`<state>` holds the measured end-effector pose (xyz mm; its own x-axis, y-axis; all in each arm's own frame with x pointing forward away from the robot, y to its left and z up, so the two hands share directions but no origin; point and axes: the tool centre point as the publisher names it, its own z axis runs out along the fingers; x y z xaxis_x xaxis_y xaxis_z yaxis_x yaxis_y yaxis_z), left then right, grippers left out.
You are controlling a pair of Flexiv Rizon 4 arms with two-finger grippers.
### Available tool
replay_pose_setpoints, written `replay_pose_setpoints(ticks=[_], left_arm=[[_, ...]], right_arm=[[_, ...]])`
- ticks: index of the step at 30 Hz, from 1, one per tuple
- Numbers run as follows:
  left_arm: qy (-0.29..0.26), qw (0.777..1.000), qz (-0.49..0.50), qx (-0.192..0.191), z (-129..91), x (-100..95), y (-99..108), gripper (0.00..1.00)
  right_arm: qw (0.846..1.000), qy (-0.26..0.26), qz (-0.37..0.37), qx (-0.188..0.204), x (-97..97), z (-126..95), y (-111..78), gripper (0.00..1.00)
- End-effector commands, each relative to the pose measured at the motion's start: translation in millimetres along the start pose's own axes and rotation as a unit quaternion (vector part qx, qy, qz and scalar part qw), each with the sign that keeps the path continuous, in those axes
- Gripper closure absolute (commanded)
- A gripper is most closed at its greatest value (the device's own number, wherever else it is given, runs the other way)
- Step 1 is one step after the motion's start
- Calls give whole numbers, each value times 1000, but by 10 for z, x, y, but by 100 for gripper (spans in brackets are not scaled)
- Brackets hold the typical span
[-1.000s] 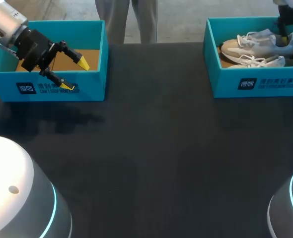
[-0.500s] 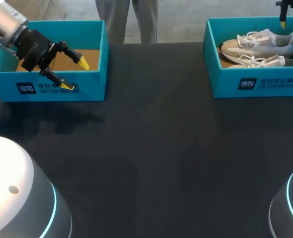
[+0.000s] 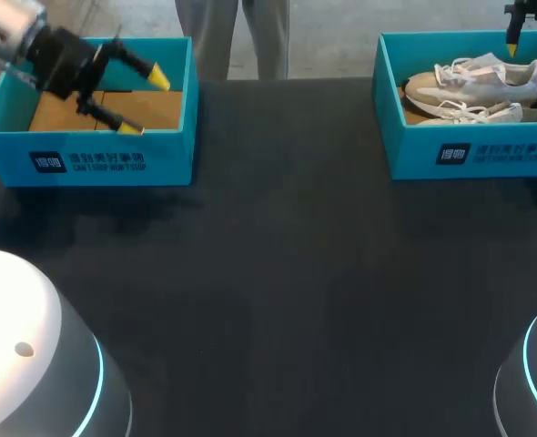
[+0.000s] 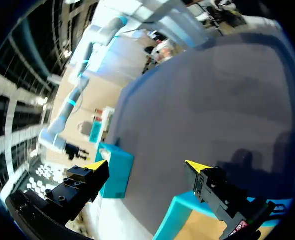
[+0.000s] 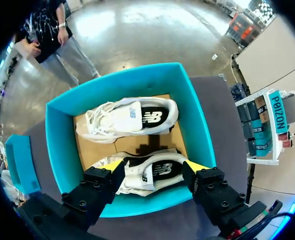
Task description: Take the shoe out of the shoebox, open the shoe tongue, remove and reinsert the insole, then place the shoe into the shoebox
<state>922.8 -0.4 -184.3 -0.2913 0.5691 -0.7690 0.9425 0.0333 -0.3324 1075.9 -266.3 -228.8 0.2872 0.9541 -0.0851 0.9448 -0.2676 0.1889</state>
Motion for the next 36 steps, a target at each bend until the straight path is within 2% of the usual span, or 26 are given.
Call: replay_pose_setpoints(ticks=[1, 4, 6, 8, 13, 20, 22, 25, 27, 30, 32, 36], left_arm=[[-40, 977, -161, -135, -20, -239, -63, 0], [-71, 950, -223, -205, -56, -308, -106, 0], [-110, 927, -259, -249, -107, -337, -139, 0], [-137, 919, -248, -274, -153, -385, -160, 0], [-137, 919, -248, -274, -153, -385, -160, 0], [-137, 919, -248, -274, -153, -385, -160, 0], [-86, 915, -277, -281, -185, -382, -149, 0], [-59, 894, -357, -266, -240, -425, -162, 0], [-45, 875, -411, -250, -291, -455, -180, 0], [-29, 860, -449, -239, -340, -433, -182, 0], [-21, 843, -484, -235, -356, -413, -173, 0], [-19, 789, -562, -248, -364, -364, -171, 0]], right_arm=[[999, 5, 6, -38, 4, -25, -112, 24], [999, 6, 7, -38, 31, -29, -140, 25], [999, 6, 6, -38, 34, -33, -144, 26], [999, 5, 7, -38, 38, -35, -148, 27], [999, 6, 4, -39, 65, -91, -155, 29], [999, 8, -21, -35, 65, -207, -235, 24], [999, 13, -19, -31, 57, -229, -261, 26], [999, 14, -19, -29, 65, -222, -323, 27], [999, 17, -15, -27, 59, -210, -371, 23], [1000, 18, -7, -23, 41, -213, -447, 20], [1000, 18, 0, -21, 25, -216, -489, 18], [1000, 16, 7, -21, 4, -217, -558, 17]])
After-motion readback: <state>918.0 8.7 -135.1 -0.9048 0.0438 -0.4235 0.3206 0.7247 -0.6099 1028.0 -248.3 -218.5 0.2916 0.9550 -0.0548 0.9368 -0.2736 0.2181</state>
